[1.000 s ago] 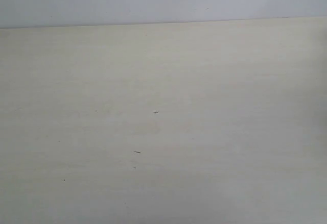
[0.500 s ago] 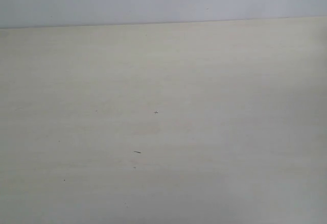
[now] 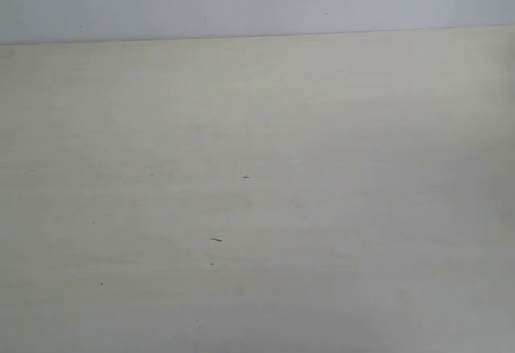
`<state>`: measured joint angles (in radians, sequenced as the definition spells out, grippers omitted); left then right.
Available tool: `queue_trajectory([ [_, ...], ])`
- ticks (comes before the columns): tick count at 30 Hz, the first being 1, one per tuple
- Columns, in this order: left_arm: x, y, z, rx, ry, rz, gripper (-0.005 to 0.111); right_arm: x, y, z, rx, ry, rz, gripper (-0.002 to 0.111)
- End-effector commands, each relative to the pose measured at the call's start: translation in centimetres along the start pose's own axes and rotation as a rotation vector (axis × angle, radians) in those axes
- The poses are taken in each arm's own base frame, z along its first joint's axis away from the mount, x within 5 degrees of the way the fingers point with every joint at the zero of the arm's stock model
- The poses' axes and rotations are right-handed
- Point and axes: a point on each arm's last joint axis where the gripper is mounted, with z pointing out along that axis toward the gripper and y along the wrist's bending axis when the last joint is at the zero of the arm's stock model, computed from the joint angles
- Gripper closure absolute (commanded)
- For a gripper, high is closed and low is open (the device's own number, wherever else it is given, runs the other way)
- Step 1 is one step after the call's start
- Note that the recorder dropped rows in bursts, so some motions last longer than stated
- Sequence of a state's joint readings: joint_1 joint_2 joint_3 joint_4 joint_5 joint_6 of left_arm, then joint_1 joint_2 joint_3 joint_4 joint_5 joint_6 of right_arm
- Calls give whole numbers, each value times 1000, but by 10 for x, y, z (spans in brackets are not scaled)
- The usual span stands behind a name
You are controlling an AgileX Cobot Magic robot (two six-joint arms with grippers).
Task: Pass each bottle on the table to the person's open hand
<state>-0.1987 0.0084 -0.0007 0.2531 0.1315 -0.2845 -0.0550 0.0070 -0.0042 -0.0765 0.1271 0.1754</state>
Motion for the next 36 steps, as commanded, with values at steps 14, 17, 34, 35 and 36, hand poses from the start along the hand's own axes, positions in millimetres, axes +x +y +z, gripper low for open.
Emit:
queue_trajectory([
  [14,0,0,0,-2,1,-9,107,1,0,0,6,0,8,97],
  [17,0,0,0,-2,1,-9,107,1,0,0,6,0,8,97],
  [34,0,0,0,-2,1,-9,107,1,0,0,6,0,8,97],
  [35,0,0,0,-2,1,-9,107,1,0,0,6,0,8,97],
  [36,0,0,0,-2,1,-9,107,1,0,0,6,0,8,97],
])
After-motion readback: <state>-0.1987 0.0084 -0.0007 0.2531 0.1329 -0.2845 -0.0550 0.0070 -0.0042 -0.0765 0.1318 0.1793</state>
